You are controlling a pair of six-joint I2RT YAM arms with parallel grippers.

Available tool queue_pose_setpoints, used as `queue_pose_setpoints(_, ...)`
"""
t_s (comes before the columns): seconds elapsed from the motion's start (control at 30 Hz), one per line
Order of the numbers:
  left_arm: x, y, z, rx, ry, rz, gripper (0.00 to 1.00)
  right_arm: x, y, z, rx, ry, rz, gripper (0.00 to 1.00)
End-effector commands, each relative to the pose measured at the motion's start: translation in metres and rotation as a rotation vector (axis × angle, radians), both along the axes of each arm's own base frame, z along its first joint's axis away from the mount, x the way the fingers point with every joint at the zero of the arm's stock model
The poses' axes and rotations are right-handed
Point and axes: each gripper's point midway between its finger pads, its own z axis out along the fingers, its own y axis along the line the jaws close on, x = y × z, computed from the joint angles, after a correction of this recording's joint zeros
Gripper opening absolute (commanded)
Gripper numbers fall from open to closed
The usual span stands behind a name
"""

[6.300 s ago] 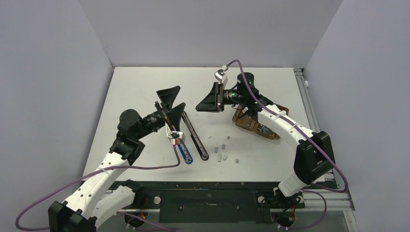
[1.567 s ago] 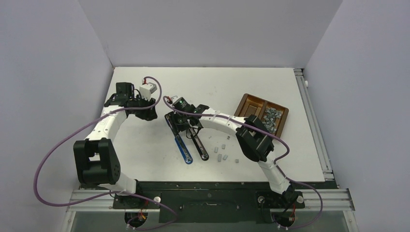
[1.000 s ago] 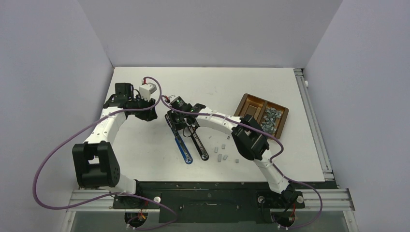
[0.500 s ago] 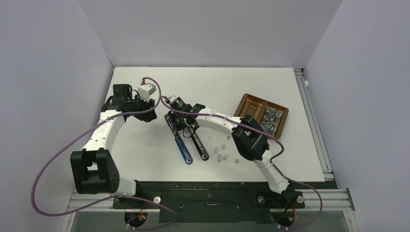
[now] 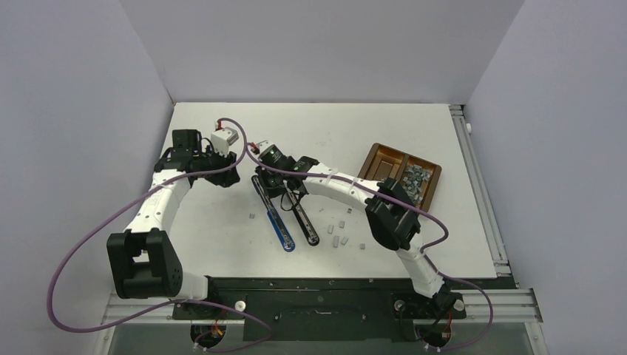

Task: Load the staples into the stapler

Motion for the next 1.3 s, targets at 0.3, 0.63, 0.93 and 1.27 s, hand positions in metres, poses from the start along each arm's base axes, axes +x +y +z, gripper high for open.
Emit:
queue_pose_setpoints(0.3,0.011,0.040,0.013,-0.083,0.012,0.110,0.43,-0.035,0.037,0.043,0.075,-0.091,0.071,0.43)
queue_pose_setpoints(0.63,0.014,0.068,0.035,-0.091,-0.061,0.194,0.44,-0.069,0.064,0.010,0.047,-0.003,0.121,0.53)
queue_pose_setpoints(0.93,0.017,0.076,0.052,-0.112,-0.110,0.211,0.44,-0.073,0.061,-0.042,-0.054,0.072,0.111,0.53)
queue_pose_setpoints(1.27,0.023,0.078,0.053,-0.109,-0.134,0.210,0.45,-0.056,0.051,-0.069,-0.138,0.058,0.031,0.48)
